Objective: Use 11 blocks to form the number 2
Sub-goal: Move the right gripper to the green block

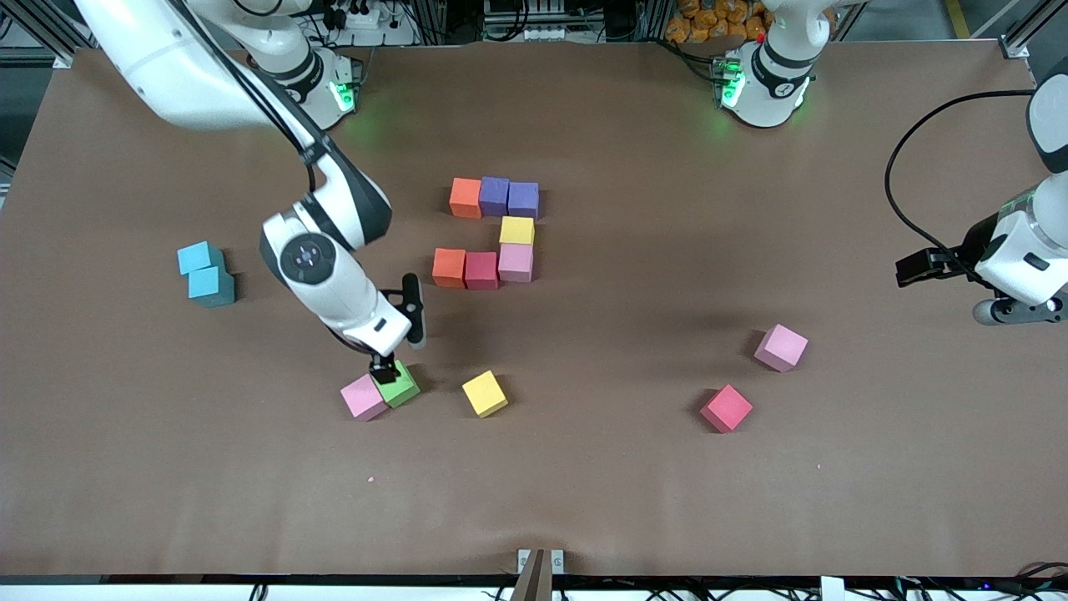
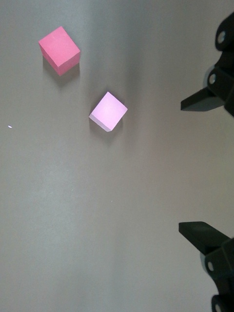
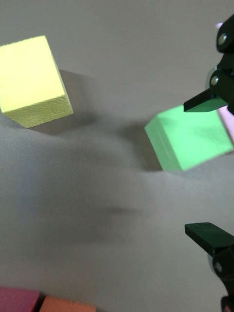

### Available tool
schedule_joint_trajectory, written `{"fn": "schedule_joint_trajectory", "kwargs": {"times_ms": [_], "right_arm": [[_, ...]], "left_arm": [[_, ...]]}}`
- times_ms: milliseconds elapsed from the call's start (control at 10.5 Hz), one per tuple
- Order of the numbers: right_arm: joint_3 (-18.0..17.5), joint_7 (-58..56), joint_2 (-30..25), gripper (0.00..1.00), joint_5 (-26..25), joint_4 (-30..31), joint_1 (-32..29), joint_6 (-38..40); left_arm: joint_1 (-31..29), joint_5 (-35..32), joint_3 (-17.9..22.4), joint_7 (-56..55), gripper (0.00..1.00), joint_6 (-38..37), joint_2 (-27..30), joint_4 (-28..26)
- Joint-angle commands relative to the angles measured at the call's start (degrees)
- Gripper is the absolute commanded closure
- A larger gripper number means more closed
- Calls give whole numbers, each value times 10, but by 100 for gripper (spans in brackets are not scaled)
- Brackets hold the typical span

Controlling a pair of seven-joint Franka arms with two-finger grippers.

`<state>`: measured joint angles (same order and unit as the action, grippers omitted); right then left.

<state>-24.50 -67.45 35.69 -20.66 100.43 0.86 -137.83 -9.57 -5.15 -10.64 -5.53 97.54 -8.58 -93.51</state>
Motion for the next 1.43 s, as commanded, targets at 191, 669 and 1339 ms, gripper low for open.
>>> {"fn": "schedule_joint_trajectory", "kwargs": {"times_ms": [191,669,1339], "right_arm": [[28,-58,67,0,-2,-78,38,6],[28,-124,69,0,3,-88,20,7],[27,-137,89,7,4,-87,9,-3]], "left_arm": [[-3,-10,-1,16,0,-10,2,8],[-2,-12,-1,16,0,-10,1,8],[-1,-12,-2,17,0,-10,0,7]]}}
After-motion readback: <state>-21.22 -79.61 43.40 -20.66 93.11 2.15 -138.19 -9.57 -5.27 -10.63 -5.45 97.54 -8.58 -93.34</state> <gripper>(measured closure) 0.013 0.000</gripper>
